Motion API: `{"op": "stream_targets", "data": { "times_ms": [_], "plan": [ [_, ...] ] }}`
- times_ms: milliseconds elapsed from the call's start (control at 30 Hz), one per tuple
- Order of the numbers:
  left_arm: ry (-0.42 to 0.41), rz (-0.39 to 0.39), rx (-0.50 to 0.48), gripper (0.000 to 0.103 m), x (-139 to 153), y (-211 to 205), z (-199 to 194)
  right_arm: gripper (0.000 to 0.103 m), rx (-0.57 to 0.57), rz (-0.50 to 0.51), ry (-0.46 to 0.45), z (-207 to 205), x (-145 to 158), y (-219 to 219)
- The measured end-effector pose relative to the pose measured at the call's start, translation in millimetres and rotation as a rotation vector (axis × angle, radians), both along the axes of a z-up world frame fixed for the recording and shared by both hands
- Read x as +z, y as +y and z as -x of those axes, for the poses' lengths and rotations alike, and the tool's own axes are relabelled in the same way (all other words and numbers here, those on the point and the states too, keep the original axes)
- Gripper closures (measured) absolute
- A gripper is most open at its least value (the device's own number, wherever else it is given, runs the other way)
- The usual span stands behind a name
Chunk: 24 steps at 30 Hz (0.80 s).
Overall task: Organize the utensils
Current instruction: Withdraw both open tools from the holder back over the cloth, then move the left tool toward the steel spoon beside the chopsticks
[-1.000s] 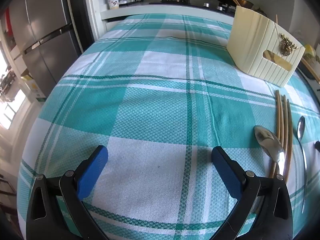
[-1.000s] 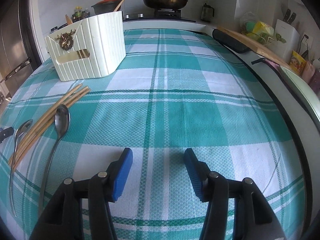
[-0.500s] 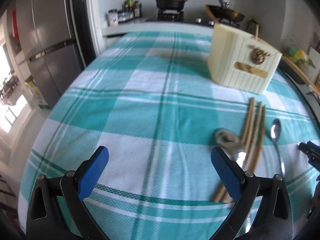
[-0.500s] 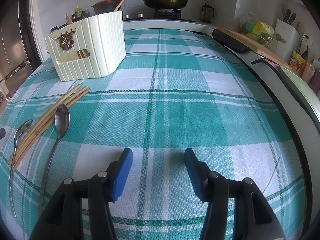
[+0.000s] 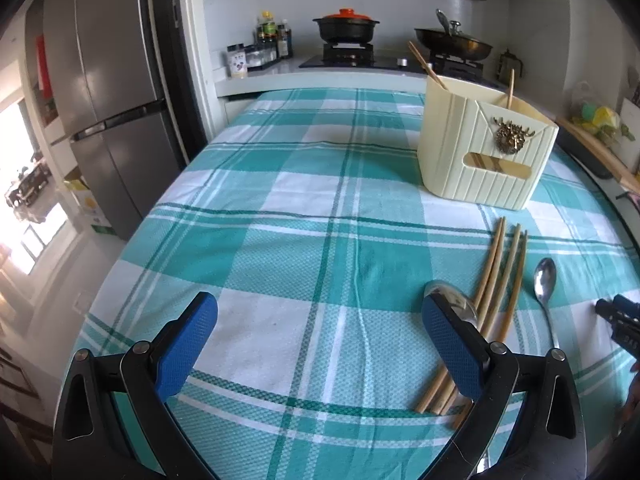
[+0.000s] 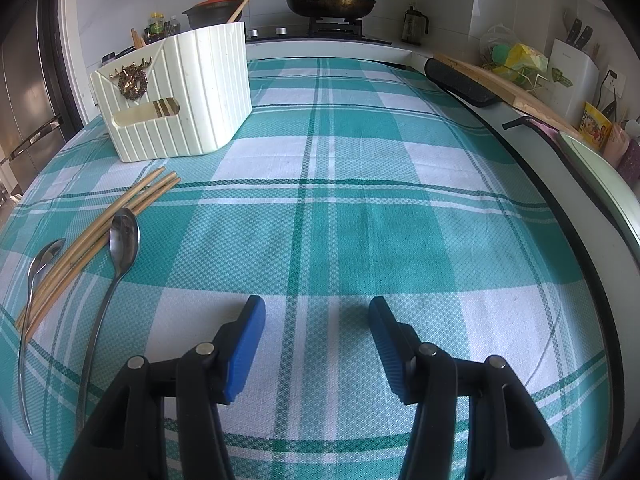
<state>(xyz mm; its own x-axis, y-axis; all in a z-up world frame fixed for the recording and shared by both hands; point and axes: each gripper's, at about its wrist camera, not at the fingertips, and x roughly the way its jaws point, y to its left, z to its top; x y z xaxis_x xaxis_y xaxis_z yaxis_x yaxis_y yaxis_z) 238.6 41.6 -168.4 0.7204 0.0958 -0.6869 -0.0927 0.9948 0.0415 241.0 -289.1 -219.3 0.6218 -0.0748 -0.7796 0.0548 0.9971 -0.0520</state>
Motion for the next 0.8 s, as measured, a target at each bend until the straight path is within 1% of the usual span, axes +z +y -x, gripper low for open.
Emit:
{"op": "stream_targets", "data": {
  "times_ms": [500,800],
  "plan": [
    [-0.007,-0.026,-0.019,0.001,3,-13,1,0.048,0.000,0.001,0.000,0,0,0],
    [0.007,-0.012,-0.059,0.001,0,-30,5,0.048,-0.001,0.001,-0.001,0,0,0]
  ]
}}
